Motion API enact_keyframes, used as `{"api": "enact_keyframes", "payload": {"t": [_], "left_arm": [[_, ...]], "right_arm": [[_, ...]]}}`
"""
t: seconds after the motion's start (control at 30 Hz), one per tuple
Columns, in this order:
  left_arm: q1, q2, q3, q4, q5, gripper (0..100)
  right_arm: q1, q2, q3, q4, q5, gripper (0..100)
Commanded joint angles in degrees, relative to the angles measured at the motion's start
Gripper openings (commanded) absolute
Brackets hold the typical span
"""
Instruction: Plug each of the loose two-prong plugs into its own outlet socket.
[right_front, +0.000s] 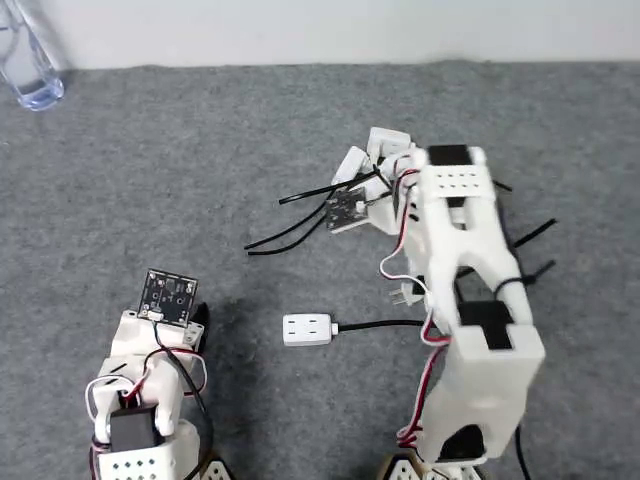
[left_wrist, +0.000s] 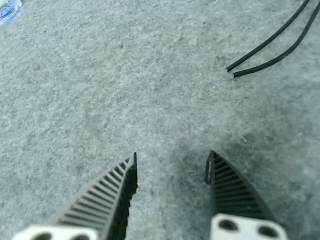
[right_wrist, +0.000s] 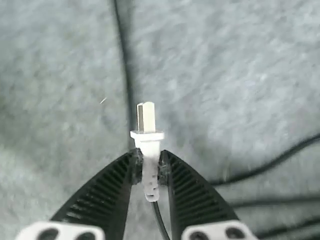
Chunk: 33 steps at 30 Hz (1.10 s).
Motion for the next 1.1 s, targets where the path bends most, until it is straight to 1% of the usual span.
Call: {"api": "enact_keyframes", "payload": {"t": [0.0, 0.1, 0.27, 0.33, 0.47, 0.53, 0.63, 0.7, 0.73, 0.77, 0.87, 0.93, 1.0, 1.07], "left_arm": [[0.4, -0.5, -0.1, 0.1, 0.1, 21], [0.4, -0.5, -0.1, 0.1, 0.1, 21], [0.4, -0.5, -0.1, 0.1, 0.1, 21], [0.4, -0.5, -0.1, 0.1, 0.1, 21], [0.4, -0.5, -0.1, 0.1, 0.1, 21], [0.4, -0.5, -0.1, 0.1, 0.1, 21], [0.4, -0.5, -0.1, 0.1, 0.1, 21], [0.4, -0.5, -0.1, 0.1, 0.1, 21], [0.4, -0.5, -0.1, 0.1, 0.1, 21], [0.4, -0.5, -0.1, 0.1, 0.1, 21], [0.4, -0.5, -0.1, 0.1, 0.1, 21], [0.4, -0.5, -0.1, 0.1, 0.1, 21], [0.4, -0.5, -0.1, 0.1, 0.1, 21], [0.3, -0.5, -0.1, 0.1, 0.1, 21]], "right_arm": [[-2.6, 3.5, -3.1, -3.9, -4.7, 0.9], [-4.4, 5.3, -3.2, -6.8, -9.1, 0.9], [-4.4, 5.4, -3.3, -15.1, -17.6, 0.9], [-4.6, 5.8, -3.3, -16.7, -19.3, 0.9], [-4.7, 5.6, -3.3, -17.1, -19.5, 1.0], [-4.7, 4.7, -3.3, -16.6, -18.6, 4.0], [-4.7, 0.8, -3.3, -13.5, -17.1, 15.6], [-4.7, -2.6, -3.3, -10.7, -14.9, 22.7], [-4.7, -4.4, -3.3, -8.6, -12.5, 24.6], [-4.5, -6.0, -3.3, -6.1, -9.8, 24.7], [-4.1, -10.0, -3.3, 1.1, -2.5, 21.2], [-2.9, -11.0, -2.5, 4.4, 3.7, 19.9], [-1.9, -10.3, 0.0, 5.9, 9.5, 19.7], [-1.2, -9.3, 3.5, 5.4, 13.4, 19.6]]}}
